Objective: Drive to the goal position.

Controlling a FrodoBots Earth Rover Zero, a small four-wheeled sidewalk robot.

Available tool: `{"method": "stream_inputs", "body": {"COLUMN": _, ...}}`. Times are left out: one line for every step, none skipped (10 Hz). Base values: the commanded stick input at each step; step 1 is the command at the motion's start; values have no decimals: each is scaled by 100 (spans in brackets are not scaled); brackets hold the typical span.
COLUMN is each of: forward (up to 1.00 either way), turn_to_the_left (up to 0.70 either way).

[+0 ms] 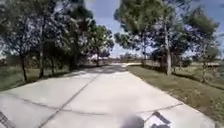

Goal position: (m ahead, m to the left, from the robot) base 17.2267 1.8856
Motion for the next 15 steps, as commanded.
{"method": "stream_inputs", "body": {"forward": 85, "turn_to_the_left": 0}}
{"method": "stream_inputs", "body": {"forward": 85, "turn_to_the_left": 0}}
{"method": "stream_inputs", "body": {"forward": 85, "turn_to_the_left": 0}}
{"method": "stream_inputs", "body": {"forward": 85, "turn_to_the_left": 0}}
{"method": "stream_inputs", "body": {"forward": 85, "turn_to_the_left": 0}}
{"method": "stream_inputs", "body": {"forward": 85, "turn_to_the_left": 0}}
{"method": "stream_inputs", "body": {"forward": 85, "turn_to_the_left": 0}}
{"method": "stream_inputs", "body": {"forward": 85, "turn_to_the_left": 0}}
{"method": "stream_inputs", "body": {"forward": 85, "turn_to_the_left": 0}}
{"method": "stream_inputs", "body": {"forward": 85, "turn_to_the_left": 0}}
{"method": "stream_inputs", "body": {"forward": 85, "turn_to_the_left": 0}}
{"method": "stream_inputs", "body": {"forward": 85, "turn_to_the_left": 0}}
{"method": "stream_inputs", "body": {"forward": 85, "turn_to_the_left": 0}}
{"method": "stream_inputs", "body": {"forward": 85, "turn_to_the_left": 0}}
{"method": "stream_inputs", "body": {"forward": 85, "turn_to_the_left": 0}}
